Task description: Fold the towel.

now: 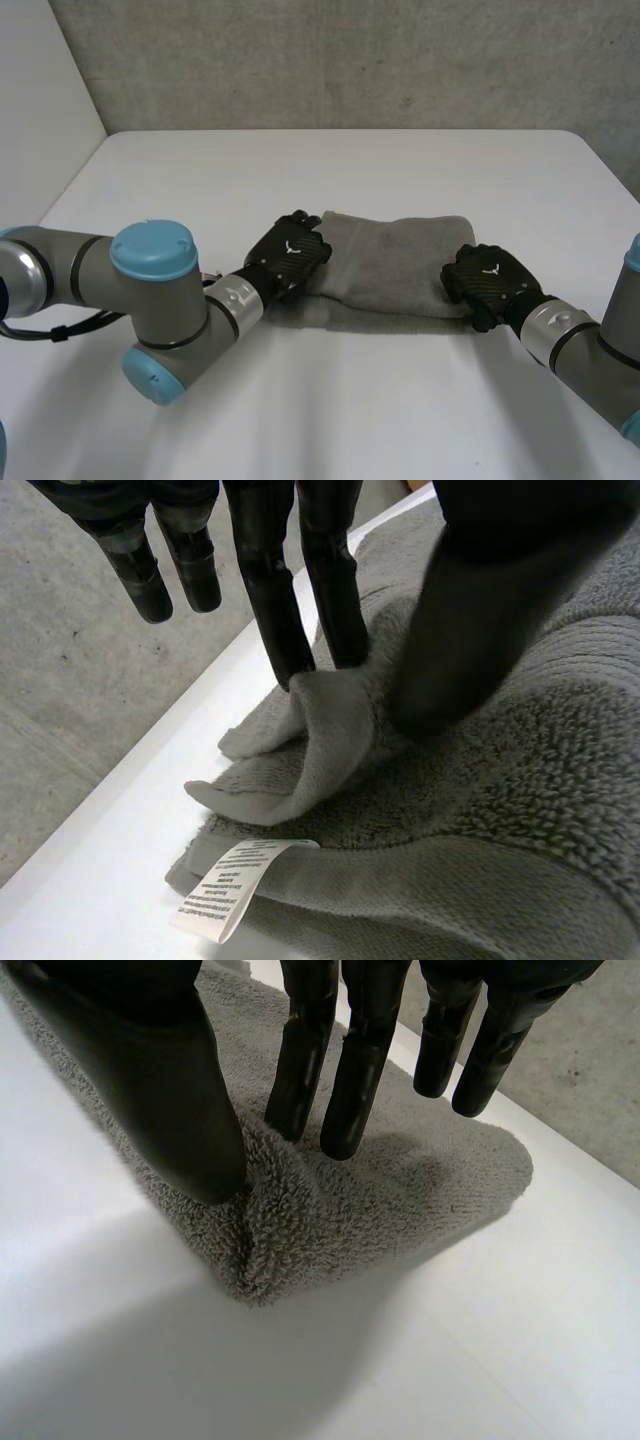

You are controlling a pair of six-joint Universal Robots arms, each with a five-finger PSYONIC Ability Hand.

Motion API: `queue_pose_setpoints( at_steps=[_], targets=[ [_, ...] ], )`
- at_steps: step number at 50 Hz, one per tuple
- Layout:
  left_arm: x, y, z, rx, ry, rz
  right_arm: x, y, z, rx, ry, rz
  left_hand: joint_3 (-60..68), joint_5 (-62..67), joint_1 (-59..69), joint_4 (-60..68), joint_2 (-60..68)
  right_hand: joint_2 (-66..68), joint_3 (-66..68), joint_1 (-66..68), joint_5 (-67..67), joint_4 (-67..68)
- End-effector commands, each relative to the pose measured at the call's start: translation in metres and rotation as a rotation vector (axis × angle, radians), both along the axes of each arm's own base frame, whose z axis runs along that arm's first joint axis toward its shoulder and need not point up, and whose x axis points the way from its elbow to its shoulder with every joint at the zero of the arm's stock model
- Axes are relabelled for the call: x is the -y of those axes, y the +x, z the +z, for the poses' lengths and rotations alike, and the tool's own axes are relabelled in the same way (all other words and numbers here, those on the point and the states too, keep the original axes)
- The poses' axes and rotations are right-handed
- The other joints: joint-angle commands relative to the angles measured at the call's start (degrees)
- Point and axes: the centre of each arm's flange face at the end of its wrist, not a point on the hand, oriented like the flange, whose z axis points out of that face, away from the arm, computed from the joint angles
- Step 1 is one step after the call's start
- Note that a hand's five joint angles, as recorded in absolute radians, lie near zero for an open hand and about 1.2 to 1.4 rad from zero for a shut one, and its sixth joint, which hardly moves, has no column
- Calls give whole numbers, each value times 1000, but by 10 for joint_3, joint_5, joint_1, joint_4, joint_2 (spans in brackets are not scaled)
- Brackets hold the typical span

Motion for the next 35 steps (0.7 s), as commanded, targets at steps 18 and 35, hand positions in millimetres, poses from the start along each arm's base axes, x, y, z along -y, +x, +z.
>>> queue_pose_setpoints(
  at_steps=[18, 35],
  targets=[
    [-26, 16, 28, -15, -4, 15, -4, -2, 6, -1, -15, -10, -24, 232, 234, -32, 231, -6, -29, 6, 9, -44],
    [-53, 26, 20, 14, 25, -1, -10, -3, 10, 1, -18, -10, -24, 232, 234, -32, 231, -14, -29, -2, 1, -44]
  ],
)
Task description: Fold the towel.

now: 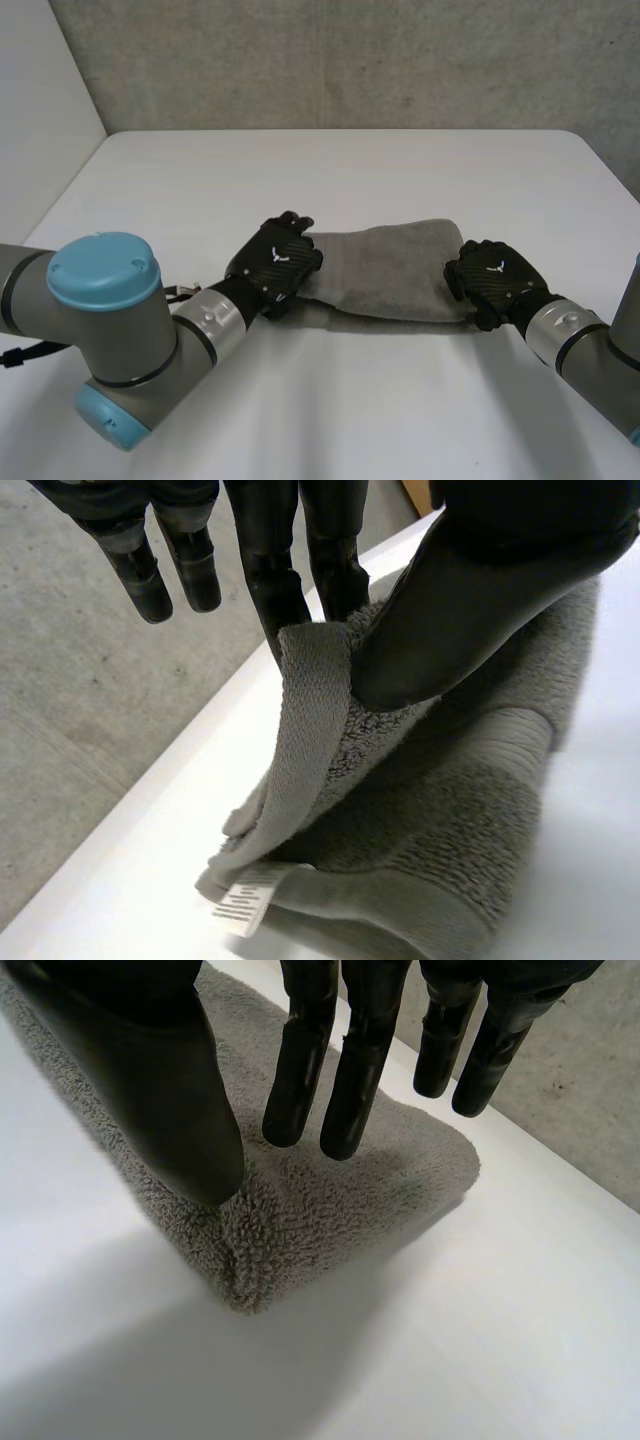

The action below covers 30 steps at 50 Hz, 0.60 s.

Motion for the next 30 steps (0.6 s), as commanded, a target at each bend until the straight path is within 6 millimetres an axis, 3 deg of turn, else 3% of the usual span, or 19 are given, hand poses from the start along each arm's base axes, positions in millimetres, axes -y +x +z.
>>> queue_pose_setpoints(
  at_steps=[1, 9, 11, 15, 19, 25, 30],
  targets=[
    [-12, 2, -12, 26, 33, -15, -3, -1, 0, -3, 4, -4, -24, 54, 69, -32, 81, -14, -29, -6, -5, -44],
    [-10, 2, -20, 39, 44, -2, -5, -4, -2, -7, 11, -17, -24, 54, 69, -32, 81, -98, -29, -90, -89, -44],
    [-5, 3, -19, 42, 35, 27, -2, -11, -2, -6, 6, -41, -24, -6, 9, -32, 22, -175, -29, -167, -166, -44],
    [-2, 3, -17, 40, 28, 45, -2, -14, -4, -5, 3, -51, -24, -97, -82, -32, -69, -206, -29, -197, -197, -44],
    [-2, 5, -15, 42, 23, 58, 0, -15, -7, -2, -20, -57, -24, -328, -312, -32, -300, -206, -29, -197, -197, -44],
    [-4, 7, -13, 46, 26, 66, 4, -16, -9, 4, -41, -63, -24, -404, -389, -32, -376, -191, -29, -182, -182, -44],
    [-3, 12, 2, 24, 1, 101, 6, -14, -13, 12, -30, -59, -24, -411, -395, -32, -383, -113, -29, -105, -105, -44]
  ],
)
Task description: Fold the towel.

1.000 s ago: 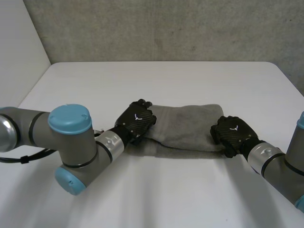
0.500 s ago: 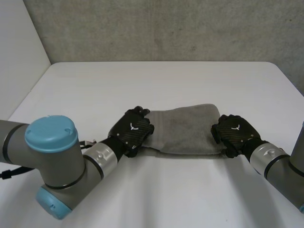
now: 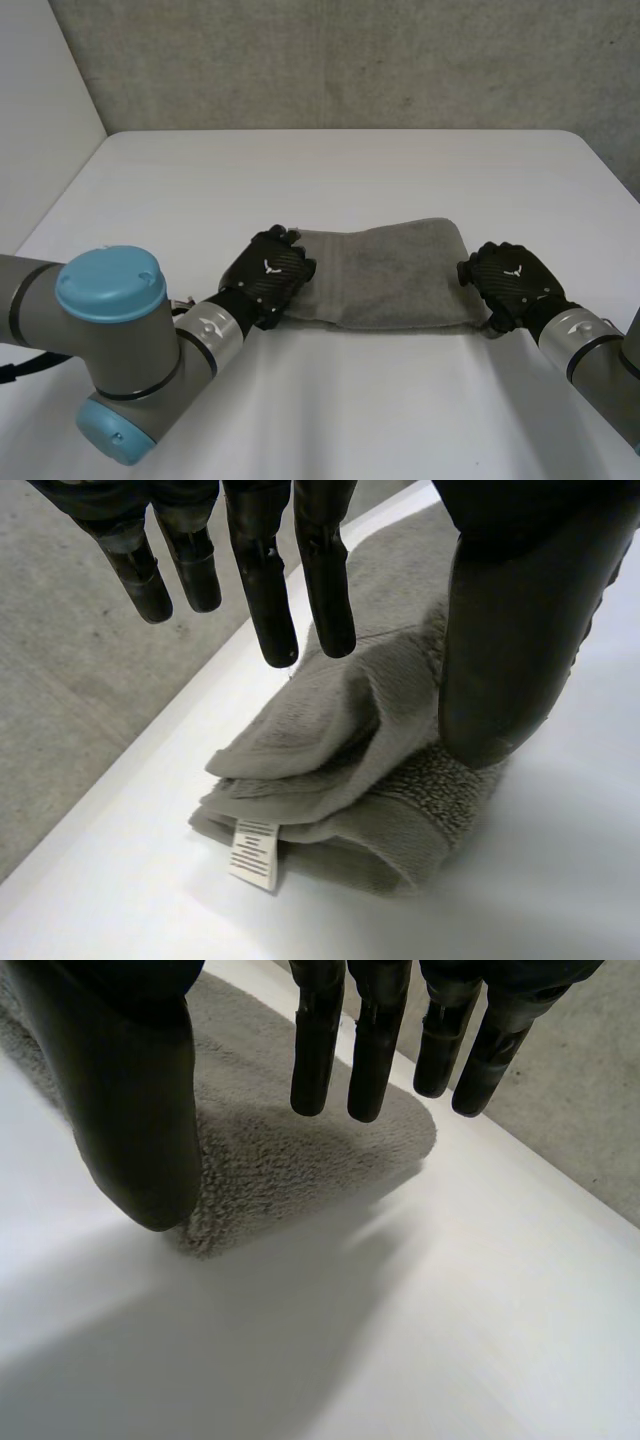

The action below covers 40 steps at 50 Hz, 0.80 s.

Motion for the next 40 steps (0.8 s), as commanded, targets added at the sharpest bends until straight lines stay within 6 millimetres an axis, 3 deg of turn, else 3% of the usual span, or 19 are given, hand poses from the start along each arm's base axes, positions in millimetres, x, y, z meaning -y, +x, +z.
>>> queue_pose_setpoints(
  at_steps=[1, 14, 16, 19, 24, 36, 38, 40],
  targets=[
    [-2, 7, 15, -17, -24, 39, 3, 2, -5, 8, 6, 4, -24, -13, -24, -32, -24, 64, -29, 63, 66, -44],
    [8, 23, 28, -68, -16, 108, 8, 4, -27, -2, 72, 5, -24, -12, -22, -32, -22, 246, -29, 245, 248, -44],
    [12, 26, 28, -98, 13, 130, 10, 2, -26, -1, 70, -4, -24, -12, -22, -32, -22, 398, -29, 397, 400, -44],
    [13, 27, 29, -110, 19, 136, 12, 1, -23, 0, 60, -7, -24, -12, -22, -32, -22, 467, -29, 466, 469, -44],
    [15, 30, 34, -125, 14, 148, 22, 1, 7, 11, -45, -4, -24, -12, -22, -32, -22, 467, -29, 466, 469, -44],
    [18, 38, 42, -137, -3, 175, 42, 16, 51, 5, -196, 43, -24, -12, -22, -32, -22, 467, -29, 466, 469, -44],
    [19, 39, 43, -138, -5, 180, 38, 27, 58, 1, -216, 81, -24, -12, -22, -32, -22, 467, -29, 466, 469, -44],
    [19, 40, 44, -139, -5, 182, 18, 62, 68, -3, -245, 199, -24, -13, -24, -32, -24, 467, -29, 466, 469, -44]
  ],
)
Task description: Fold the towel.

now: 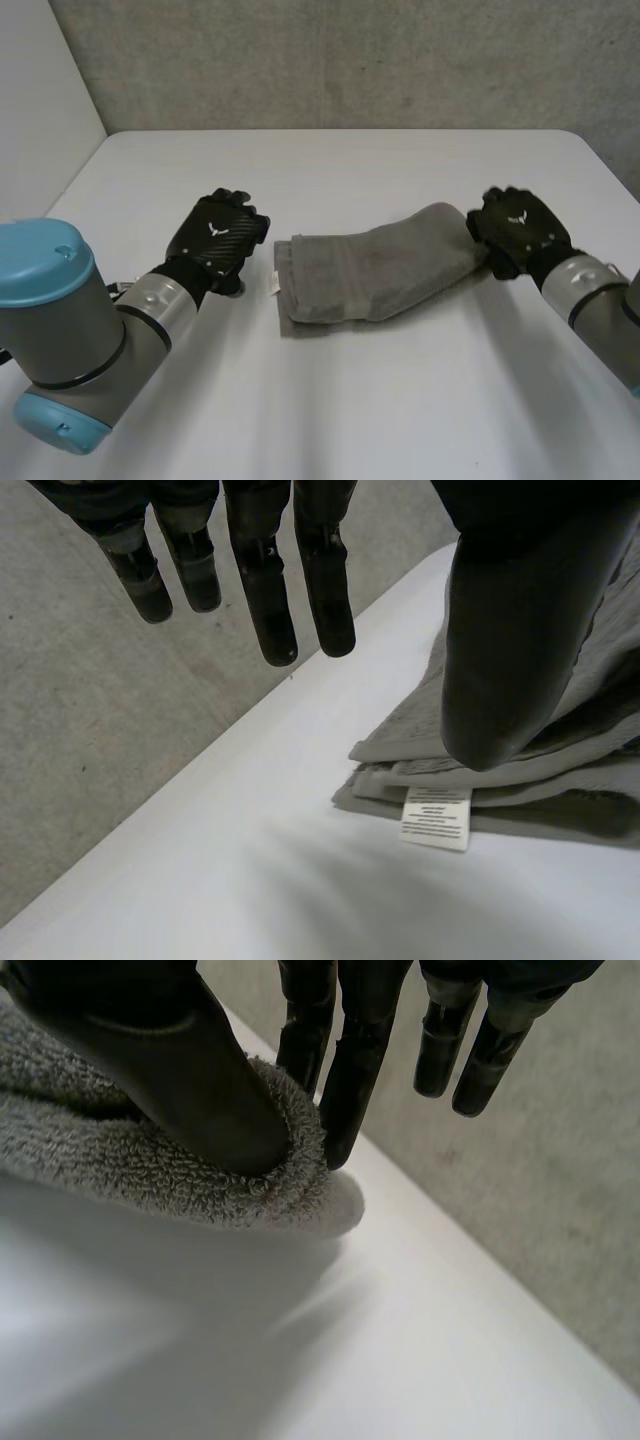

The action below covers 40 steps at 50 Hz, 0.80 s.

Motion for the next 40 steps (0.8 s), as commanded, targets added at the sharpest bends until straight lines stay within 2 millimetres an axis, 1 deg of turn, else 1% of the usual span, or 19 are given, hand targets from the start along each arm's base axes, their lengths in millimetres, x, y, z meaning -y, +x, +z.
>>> queue_pose_setpoints(
  at_steps=[1, 3, 4, 6, 7, 8, 9, 11, 12, 14, 18, 24, 27, 34, 35, 36, 38, 39, 40],
  targets=[
    [1, 3, 2, -2, -4, 12, -19, 48, 24, -24, -68, 157, -24, -4, -20, -32, -19, 104, -29, 91, 58, -44],
    [1, 6, 5, -3, -12, 27, -40, 79, 24, -40, -77, 259, -24, -4, -20, -32, -19, 104, -29, 91, 58, -44],
    [1, 6, 5, -3, -12, 27, -40, 79, 24, -40, -77, 260, -24, -4, -20, -32, -19, 104, -29, 91, 58, -44],
    [3, 9, 9, -8, -23, 45, -55, 102, 15, -61, -69, 333, -24, -6, -22, -32, -21, 104, -29, 91, 58, -44],
    [3, 9, 9, -8, -23, 45, -55, 102, 15, -61, -69, 333, -24, -6, -22, -32, -21, 104, -29, 91, 58, -44],
    [4, 11, 12, -13, -30, 56, -62, 112, 9, -70, -58, 365, -24, -6, -22, -32, -21, 104, -29, 91, 58, -44],
    [4, 11, 12, -13, -30, 57, -62, 112, 9, -70, -58, 366, -24, -6, -22, -32, -21, 104, -29, 91, 58, -44],
    [6, 14, 17, -29, -37, 76, -78, 132, -1, -81, -33, 431, -24, -8, -24, -32, -22, 104, -29, 91, 58, -44],
    [6, 14, 17, -29, -37, 76, -78, 132, -1, -81, -33, 432, -24, -8, -24, -32, -22, 104, -29, 91, 58, -44],
    [9, 18, 21, -46, -40, 95, -94, 149, -11, -89, -16, 492, -24, -13, -29, -32, -27, 104, -29, 91, 58, -44],
    [10, 21, 22, -59, -35, 109, -103, 160, -22, -97, 0, 525, -24, -14, -31, -32, -29, 104, -29, 91, 58, -44],
    [10, 22, 21, -61, -28, 113, -107, 170, -38, -110, 22, 548, -24, -18, -34, -32, -33, 104, -29, 91, 58, -44],
    [11, 22, 20, -61, -28, 113, -114, 178, -38, -109, 14, 563, -24, -18, -34, -32, -33, 104, -29, 91, 58, -44],
    [12, 21, 21, -66, -36, 110, -111, 179, -36, -108, 13, 518, -24, -21, -37, -32, -36, 104, -29, 91, 58, -44],
    [13, 20, 22, -71, -38, 108, -111, 177, -37, -107, 25, 514, -24, -23, -39, -32, -38, -62, -29, -75, -108, -44],
    [13, 20, 22, -71, -38, 108, -111, 177, -37, -107, 25, 514, -24, -23, -39, -32, -38, -63, -29, -77, -109, -44],
    [14, 18, 25, -83, -43, 106, -110, 172, -35, -79, 88, 489, -24, -28, -44, -32, -43, -596, -29, -609, -642, -44],
    [14, 16, 28, -99, -47, 101, -111, 169, -26, -44, 122, 476, -24, -38, -54, -32, -53, -596, -29, -609, -642, -44],
    [14, 16, 28, -99, -47, 101, -111, 169, -26, -44, 123, 476, -24, -38, -54, -32, -53, -596, -29, -609, -642, -44]
  ],
)
